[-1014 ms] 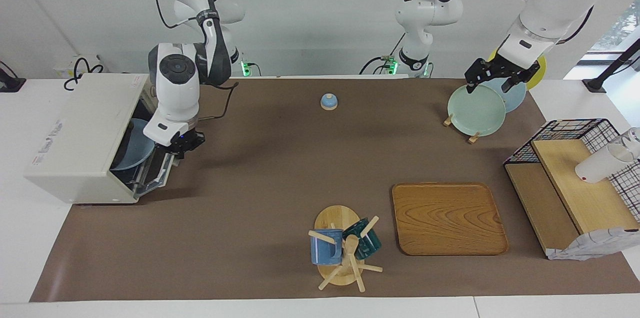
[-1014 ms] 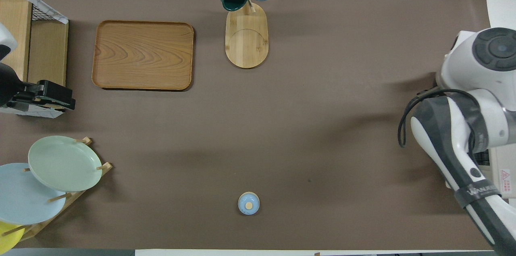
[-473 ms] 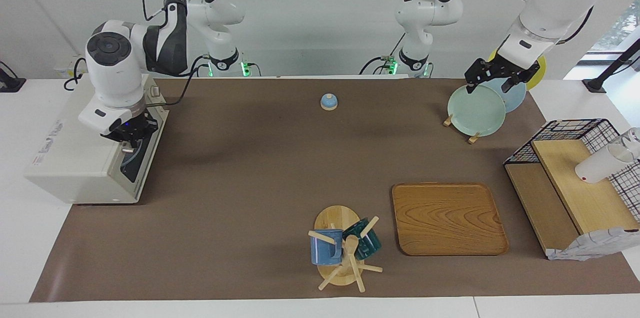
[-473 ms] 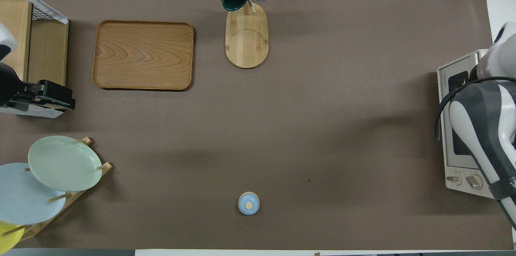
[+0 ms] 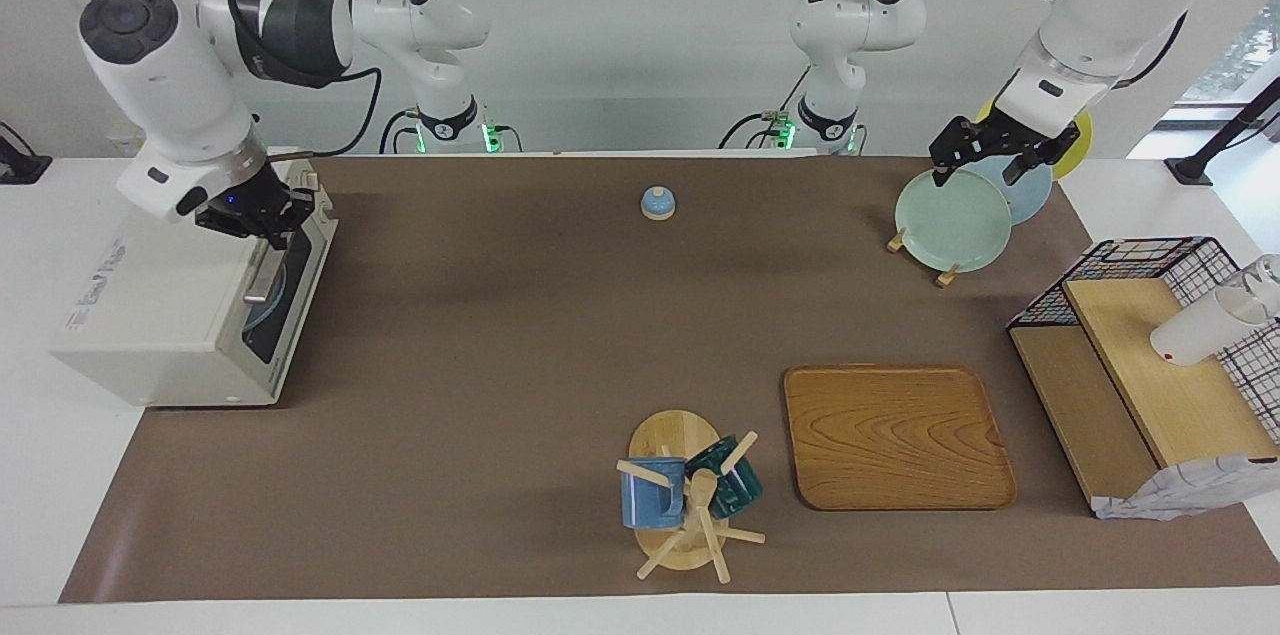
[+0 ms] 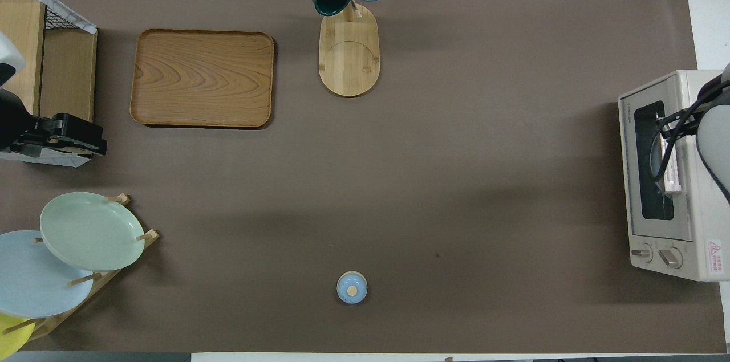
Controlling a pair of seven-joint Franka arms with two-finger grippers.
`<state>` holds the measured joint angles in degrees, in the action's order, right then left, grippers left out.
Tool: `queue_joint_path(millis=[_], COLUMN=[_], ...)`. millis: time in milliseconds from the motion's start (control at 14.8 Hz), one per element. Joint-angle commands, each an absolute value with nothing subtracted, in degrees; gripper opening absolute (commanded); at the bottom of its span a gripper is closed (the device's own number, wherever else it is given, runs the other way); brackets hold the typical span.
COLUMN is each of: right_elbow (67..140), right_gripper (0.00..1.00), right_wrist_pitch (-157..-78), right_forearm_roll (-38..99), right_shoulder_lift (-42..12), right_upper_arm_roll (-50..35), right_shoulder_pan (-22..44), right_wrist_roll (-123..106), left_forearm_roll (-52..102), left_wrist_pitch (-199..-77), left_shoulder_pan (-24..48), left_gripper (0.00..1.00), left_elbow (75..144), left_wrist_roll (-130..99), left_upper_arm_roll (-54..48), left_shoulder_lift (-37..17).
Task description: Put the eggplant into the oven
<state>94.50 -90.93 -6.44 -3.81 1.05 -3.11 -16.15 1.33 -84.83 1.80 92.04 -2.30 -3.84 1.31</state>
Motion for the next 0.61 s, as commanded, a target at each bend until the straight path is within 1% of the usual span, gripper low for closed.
queue_joint_path(millis=[0,135,203,270,338,406,473,541], right_elbow=[95.88,98.87,99.22,99.14,99.05,99.05,98.97,98.09], right_gripper=[0.21,0.26,0.30,0.38,0.58,0.97,1.00,1.00], right_wrist_pitch=[-87.64,-87.45,-87.54,-87.45,-87.45,-87.63,-87.80,-87.98], right_forearm_roll=[-3.60,-3.52,-3.43,-2.91,-2.47,-2.29,-2.20,-2.20], right_shoulder_lift=[-1.50,0.43,0.53,0.44,0.44,0.61,1.14,0.79], right_upper_arm_roll=[0.88,0.79,0.70,0.70,0.79,0.79,1.14,1.40], right_shoulder_pan=[-3.34,-2.99,-3.08,-3.34,-3.60,-3.43,-3.25,-2.56], right_wrist_roll=[-12.41,-8.81,-7.57,-7.56,-7.91,-8.00,-7.91,-7.56], left_forearm_roll=[2.02,2.02,2.02,2.02,2.02,2.02,2.02,2.02], left_wrist_pitch=[-84.82,-84.81,-84.90,-84.90,-84.82,-84.90,-84.82,-84.81], left_shoulder_pan=[1.32,1.32,1.32,1.32,1.32,1.32,1.32,1.32], left_gripper=[1.00,1.00,1.00,1.00,1.00,1.00,1.00,1.00], left_elbow=[92.64,92.64,92.64,92.64,92.64,92.64,92.64,92.64], left_wrist_roll=[-2.29,-2.29,-2.29,-2.29,-2.29,-2.29,-2.29,-2.29], left_upper_arm_roll=[-3.87,-3.87,-3.87,-3.87,-3.87,-3.87,-3.87,-3.87], left_shoulder_lift=[2.11,2.11,2.11,2.11,2.11,2.11,2.11,2.11])
